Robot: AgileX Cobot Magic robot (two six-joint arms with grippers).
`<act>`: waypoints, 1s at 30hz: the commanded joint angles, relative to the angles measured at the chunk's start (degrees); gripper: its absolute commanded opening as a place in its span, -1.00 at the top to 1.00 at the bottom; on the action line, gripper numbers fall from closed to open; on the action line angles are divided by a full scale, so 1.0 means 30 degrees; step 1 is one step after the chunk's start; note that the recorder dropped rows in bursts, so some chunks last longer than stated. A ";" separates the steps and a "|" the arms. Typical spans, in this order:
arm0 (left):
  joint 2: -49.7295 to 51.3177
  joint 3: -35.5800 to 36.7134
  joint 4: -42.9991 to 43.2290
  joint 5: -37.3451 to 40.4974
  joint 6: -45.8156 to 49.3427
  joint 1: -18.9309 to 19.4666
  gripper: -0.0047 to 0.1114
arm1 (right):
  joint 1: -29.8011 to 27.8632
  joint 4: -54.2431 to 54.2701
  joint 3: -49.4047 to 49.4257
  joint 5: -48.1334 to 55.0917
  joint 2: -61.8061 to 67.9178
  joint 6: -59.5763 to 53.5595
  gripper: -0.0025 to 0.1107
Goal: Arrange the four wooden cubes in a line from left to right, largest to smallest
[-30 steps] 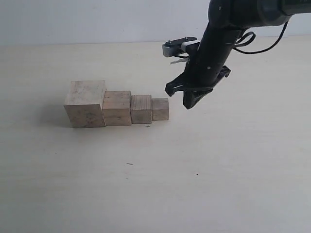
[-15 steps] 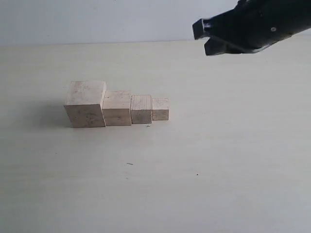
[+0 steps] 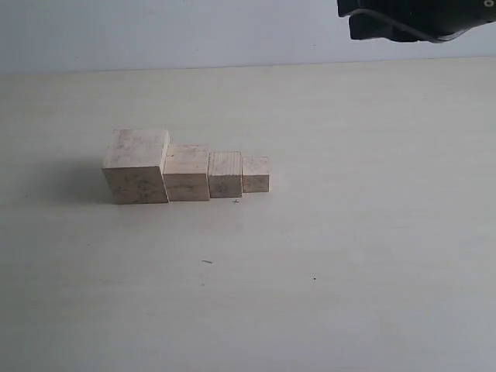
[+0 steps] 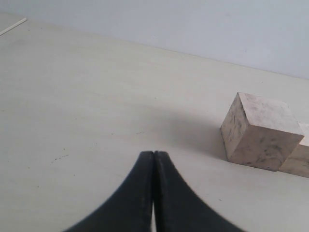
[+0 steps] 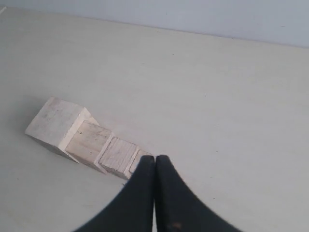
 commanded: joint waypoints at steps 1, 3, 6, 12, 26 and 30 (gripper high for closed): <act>-0.0099 -0.0002 -0.0001 0.0001 0.0001 -0.0101 0.92 | 0.0018 -0.0801 0.0106 -0.0229 -0.0143 -0.0166 0.96; -0.0099 -0.0002 -0.0001 0.0001 0.0001 -0.0101 0.92 | -0.0082 -0.1170 0.0106 -0.0229 -0.0286 -0.0132 0.96; -0.0099 -0.0002 -0.0001 0.0001 0.0001 -0.0101 0.92 | -0.0512 -0.1212 0.0106 -0.0193 -0.0830 -0.0131 0.96; -0.0099 -0.0002 -0.0001 0.0001 0.0001 -0.0101 0.92 | -0.2524 -0.1212 0.0106 -0.0122 -0.3116 -0.0180 0.96; -0.0099 -0.0002 -0.0001 0.0001 0.0001 -0.0101 0.92 | -0.8998 -0.2556 0.6905 -0.1082 -1.2496 -0.0816 0.96; -0.0099 -0.0002 -0.0001 0.0001 0.0001 -0.0101 0.92 | -0.9417 -0.3082 1.0131 -0.2346 -1.6277 -0.0816 0.96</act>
